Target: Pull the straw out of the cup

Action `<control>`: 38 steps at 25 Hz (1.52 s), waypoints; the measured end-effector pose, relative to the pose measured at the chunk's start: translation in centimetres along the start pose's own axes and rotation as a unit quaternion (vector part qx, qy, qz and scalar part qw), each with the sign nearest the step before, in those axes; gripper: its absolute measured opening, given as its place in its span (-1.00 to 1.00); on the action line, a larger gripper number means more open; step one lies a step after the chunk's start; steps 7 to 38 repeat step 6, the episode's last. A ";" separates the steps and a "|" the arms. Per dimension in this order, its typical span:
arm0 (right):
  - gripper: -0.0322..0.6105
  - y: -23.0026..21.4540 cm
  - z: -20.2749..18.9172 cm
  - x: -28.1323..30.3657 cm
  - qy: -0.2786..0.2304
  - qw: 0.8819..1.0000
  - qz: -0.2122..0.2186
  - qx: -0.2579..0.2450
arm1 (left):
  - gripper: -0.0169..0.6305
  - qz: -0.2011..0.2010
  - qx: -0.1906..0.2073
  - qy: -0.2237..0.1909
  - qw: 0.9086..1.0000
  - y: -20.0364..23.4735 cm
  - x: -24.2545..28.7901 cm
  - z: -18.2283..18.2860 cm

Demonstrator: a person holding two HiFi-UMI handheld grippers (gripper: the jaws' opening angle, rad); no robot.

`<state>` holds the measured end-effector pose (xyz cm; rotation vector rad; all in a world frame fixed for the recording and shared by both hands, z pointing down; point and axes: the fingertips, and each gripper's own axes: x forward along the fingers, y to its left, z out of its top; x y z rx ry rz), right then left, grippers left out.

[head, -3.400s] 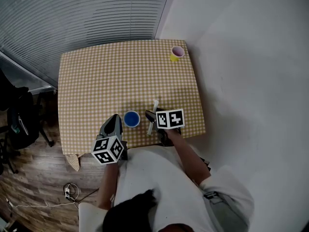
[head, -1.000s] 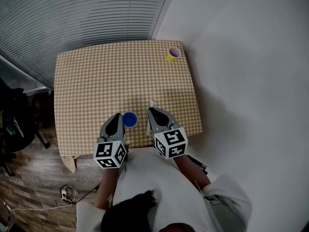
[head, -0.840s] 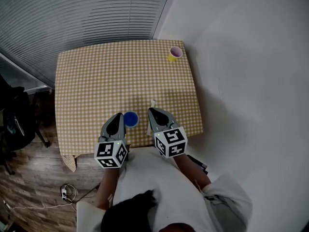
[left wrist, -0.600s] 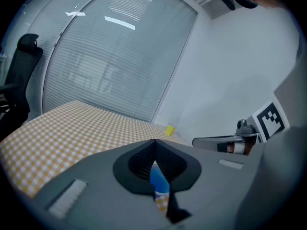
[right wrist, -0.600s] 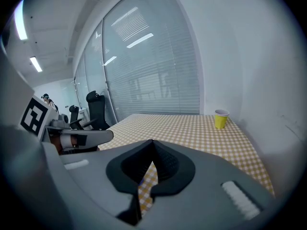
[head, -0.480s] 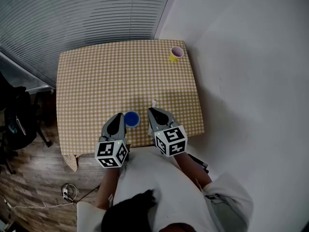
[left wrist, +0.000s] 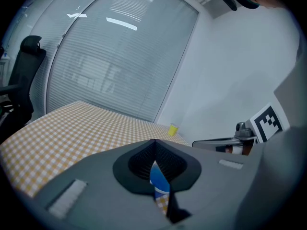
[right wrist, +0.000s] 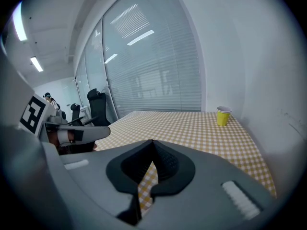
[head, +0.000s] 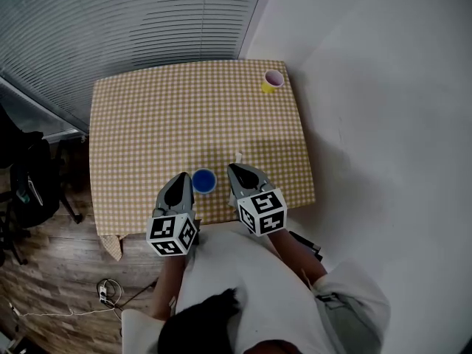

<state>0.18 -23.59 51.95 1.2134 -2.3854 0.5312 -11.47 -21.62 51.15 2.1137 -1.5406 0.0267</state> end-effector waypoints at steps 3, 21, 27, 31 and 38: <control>-0.88 0.0 -0.2 0.0 0.004 1.000 0.002 -0.003 | -0.91 0.006 -0.006 -0.003 1.000 0.2 -0.2 -0.1; -0.88 0.1 -0.3 0.0 0.007 1.000 0.002 -0.003 | -0.91 0.008 -0.006 -0.003 1.000 0.3 -0.3 0.0; -0.88 0.1 -0.3 0.0 0.007 1.000 0.002 -0.003 | -0.91 0.008 -0.006 -0.003 1.000 0.3 -0.3 0.0; -0.88 0.1 -0.3 0.0 0.007 1.000 0.002 -0.003 | -0.91 0.008 -0.006 -0.003 1.000 0.3 -0.3 0.0; -0.88 0.1 -0.3 0.0 0.007 1.000 0.002 -0.003 | -0.91 0.008 -0.006 -0.003 1.000 0.3 -0.3 0.0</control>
